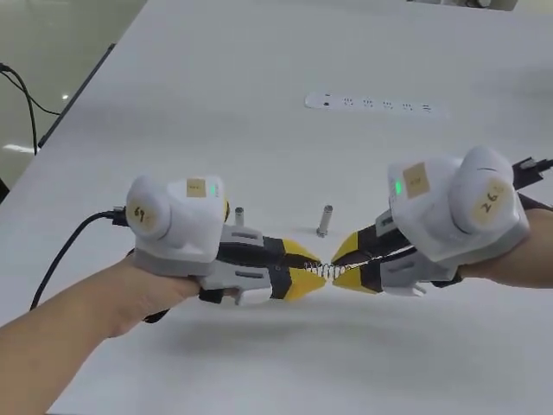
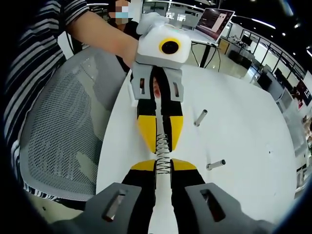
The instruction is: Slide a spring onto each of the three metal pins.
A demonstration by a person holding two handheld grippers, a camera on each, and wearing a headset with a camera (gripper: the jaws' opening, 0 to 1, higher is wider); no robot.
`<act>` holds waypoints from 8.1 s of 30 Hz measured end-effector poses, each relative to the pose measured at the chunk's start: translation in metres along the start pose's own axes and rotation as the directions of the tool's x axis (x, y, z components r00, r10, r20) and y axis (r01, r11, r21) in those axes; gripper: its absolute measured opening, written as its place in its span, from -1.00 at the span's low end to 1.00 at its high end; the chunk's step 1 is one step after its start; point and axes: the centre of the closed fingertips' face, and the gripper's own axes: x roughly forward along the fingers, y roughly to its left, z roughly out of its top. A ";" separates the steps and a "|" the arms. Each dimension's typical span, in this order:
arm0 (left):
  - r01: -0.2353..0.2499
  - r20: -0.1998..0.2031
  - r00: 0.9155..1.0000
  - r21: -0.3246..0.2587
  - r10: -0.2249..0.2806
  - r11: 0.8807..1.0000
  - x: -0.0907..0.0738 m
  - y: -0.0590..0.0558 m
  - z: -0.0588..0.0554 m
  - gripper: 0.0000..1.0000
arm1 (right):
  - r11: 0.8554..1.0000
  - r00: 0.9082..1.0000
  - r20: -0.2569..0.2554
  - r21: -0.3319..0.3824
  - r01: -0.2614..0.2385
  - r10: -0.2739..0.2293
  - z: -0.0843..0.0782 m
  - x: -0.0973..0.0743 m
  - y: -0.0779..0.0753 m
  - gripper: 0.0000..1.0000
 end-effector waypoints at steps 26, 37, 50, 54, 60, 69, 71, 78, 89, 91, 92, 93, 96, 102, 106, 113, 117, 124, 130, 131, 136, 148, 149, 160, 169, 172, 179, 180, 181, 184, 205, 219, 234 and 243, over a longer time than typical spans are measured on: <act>0.038 -0.012 0.999 -0.014 -0.038 0.999 0.000 -0.005 -0.002 -0.95 | 1.000 1.000 -0.008 0.012 0.000 0.000 -0.009 -0.004 0.004 -0.78; 0.065 -0.025 0.998 -0.009 -0.065 0.998 0.001 -0.010 -0.005 -0.95 | 1.000 1.000 0.004 0.025 -0.016 0.016 -0.015 -0.003 0.009 -0.81; 0.074 -0.042 0.996 0.013 -0.073 0.997 0.000 -0.011 -0.007 -0.95 | 1.000 1.000 0.016 -0.017 -0.007 0.008 -0.013 -0.005 0.011 -0.85; 0.073 -0.048 0.996 0.025 -0.072 0.997 0.000 -0.012 -0.008 -0.95 | 1.000 1.000 0.021 -0.030 -0.004 0.005 -0.011 -0.006 0.011 -0.85; 0.075 -0.056 0.996 0.027 -0.074 0.997 -0.001 -0.012 -0.010 -0.95 | 1.000 0.999 0.041 -0.030 -0.004 0.005 -0.007 -0.008 0.011 -0.85; 0.076 -0.065 0.995 0.027 -0.074 0.997 -0.003 -0.011 -0.013 -0.95 | 1.000 0.998 0.064 -0.023 -0.006 0.007 -0.001 -0.011 0.011 -0.85; 0.076 -0.068 0.995 0.027 -0.074 0.997 -0.003 -0.011 -0.014 -0.95 | 1.000 0.998 0.070 -0.020 -0.007 0.009 0.001 -0.012 0.011 -0.85; 0.076 -0.074 0.995 0.029 -0.074 0.997 -0.003 -0.011 -0.015 -0.95 | 1.000 0.994 0.111 -0.003 -0.015 0.015 0.012 -0.017 0.011 -0.85; 0.077 -0.075 0.994 0.034 -0.074 0.996 -0.003 -0.012 -0.016 -0.95 | 0.997 0.978 0.210 0.070 -0.028 0.013 0.029 -0.021 0.012 -0.85; 0.077 -0.075 0.994 0.033 -0.074 0.996 -0.002 -0.012 -0.016 -0.95 | 0.996 0.974 0.226 0.082 -0.031 0.011 0.032 -0.021 0.013 -0.85; 0.080 -0.075 0.994 0.035 -0.077 0.996 -0.001 -0.013 -0.016 -0.95 | 0.995 0.971 0.240 0.095 -0.034 0.010 0.035 -0.022 0.013 -0.85; 0.079 -0.074 0.994 0.035 -0.077 0.996 -0.001 -0.013 -0.016 -0.95 | 0.994 0.967 0.256 0.103 -0.035 0.007 0.038 -0.022 0.012 -0.85; 0.083 -0.075 0.994 0.035 -0.081 0.996 0.001 -0.015 -0.015 -0.95 | 0.994 0.965 0.264 0.102 -0.035 0.007 0.041 -0.021 0.012 -0.85; 0.091 -0.074 0.993 0.043 -0.088 0.995 0.003 -0.018 -0.014 -0.95 | 0.995 0.957 0.291 0.094 -0.034 0.006 0.050 -0.019 0.013 -0.85; 0.087 -0.074 0.994 0.045 -0.084 0.995 0.004 -0.017 -0.013 -0.95 | 0.996 0.954 0.301 0.081 -0.030 0.004 0.053 -0.017 0.012 -0.85; 0.070 -0.070 0.995 0.036 -0.067 0.997 0.002 -0.013 -0.011 -0.94 | 0.997 0.947 0.319 0.081 -0.008 -0.018 0.054 -0.018 0.008 -0.85; 0.066 -0.067 0.996 0.029 -0.064 0.997 0.002 -0.013 -0.009 -0.93 | 0.997 0.947 0.320 0.081 -0.003 -0.023 0.055 -0.018 0.006 -0.85; 0.053 -0.056 0.997 0.016 -0.052 0.998 0.003 -0.013 -0.006 -0.92 | 0.998 0.951 0.309 0.056 0.009 -0.026 0.058 -0.019 0.004 -0.85; 0.042 -0.049 0.998 -0.004 -0.042 0.999 0.002 -0.011 -0.005 -0.84 | 0.999 0.953 0.302 0.039 0.021 -0.032 0.059 -0.019 0.003 -0.85; 0.039 -0.051 0.998 -0.009 -0.039 0.999 0.002 -0.011 -0.006 -0.82 | 0.999 0.952 0.303 0.040 0.021 -0.033 0.059 -0.019 0.003 -0.86; 0.026 -0.064 0.998 -0.020 -0.027 0.999 0.002 -0.009 -0.009 -0.71 | 0.999 0.951 0.305 0.044 0.030 -0.042 0.060 -0.021 0.001 -0.85; -0.048 -0.082 0.996 -0.018 0.046 0.999 -0.020 0.007 -0.012 -0.46 | 0.997 0.954 0.291 0.054 0.055 -0.068 0.054 -0.021 -0.004 -0.85; -0.050 -0.082 0.995 -0.019 0.048 0.999 -0.022 0.008 -0.012 -0.40 | 0.997 0.954 0.291 0.054 0.059 -0.072 0.054 -0.021 -0.005 -0.85; -0.130 -0.100 0.987 -0.005 0.128 0.992 -0.048 0.018 -0.020 -0.14 | 0.993 0.954 0.274 0.058 0.107 -0.119 0.050 -0.019 -0.013 -0.85; -0.170 -0.115 0.979 -0.018 0.167 0.985 -0.065 0.023 -0.026 0.19 | 0.989 0.955 0.258 0.065 0.136 -0.149 0.042 -0.019 -0.019 -0.85; -0.198 -0.106 0.975 -0.028 0.194 0.980 -0.070 0.027 -0.028 0.41 | 0.987 0.954 0.253 0.070 0.148 -0.161 0.039 -0.020 -0.022 -0.85; -0.270 -0.094 0.960 -0.044 0.265 0.962 -0.087 0.040 -0.031 0.81 | 0.982 0.952 0.243 0.078 0.171 -0.186 0.033 -0.021 -0.027 -0.85; -0.285 -0.089 0.956 -0.044 0.281 0.957 -0.090 0.043 -0.031 0.86 | 0.981 0.952 0.239 0.081 0.175 -0.190 0.032 -0.021 -0.028 -0.85; -0.292 -0.088 0.954 -0.047 0.288 0.955 -0.092 0.044 -0.031 0.93 | 0.981 0.952 0.238 0.081 0.179 -0.193 0.031 -0.021 -0.029 -0.85; -0.310 -0.084 0.949 -0.060 0.305 0.949 -0.099 0.048 -0.031 0.96 | 0.979 0.952 0.232 0.088 0.186 -0.202 0.029 -0.020 -0.031 -0.85; -0.351 -0.068 0.936 -0.086 0.346 0.932 -0.110 0.053 -0.032 0.96 | 0.929 0.917 0.201 0.212 0.302 -0.344 0.012 -0.029 -0.091 -0.85; -0.380 -0.054 0.925 -0.083 0.377 0.921 -0.115 0.058 -0.030 0.96 | 0.903 0.900 0.185 0.262 0.342 -0.394 0.011 -0.025 -0.118 -0.85; -0.387 -0.056 0.922 -0.091 0.384 0.917 -0.117 0.059 -0.032 0.96 | 0.895 0.906 0.160 0.295 0.334 -0.391 0.004 -0.009 -0.127 -0.85; -0.394 -0.057 0.919 -0.097 0.390 0.914 -0.119 0.059 -0.033 0.96 | 0.899 0.916 0.141 0.297 0.323 -0.376 -0.002 0.000 -0.126 -0.85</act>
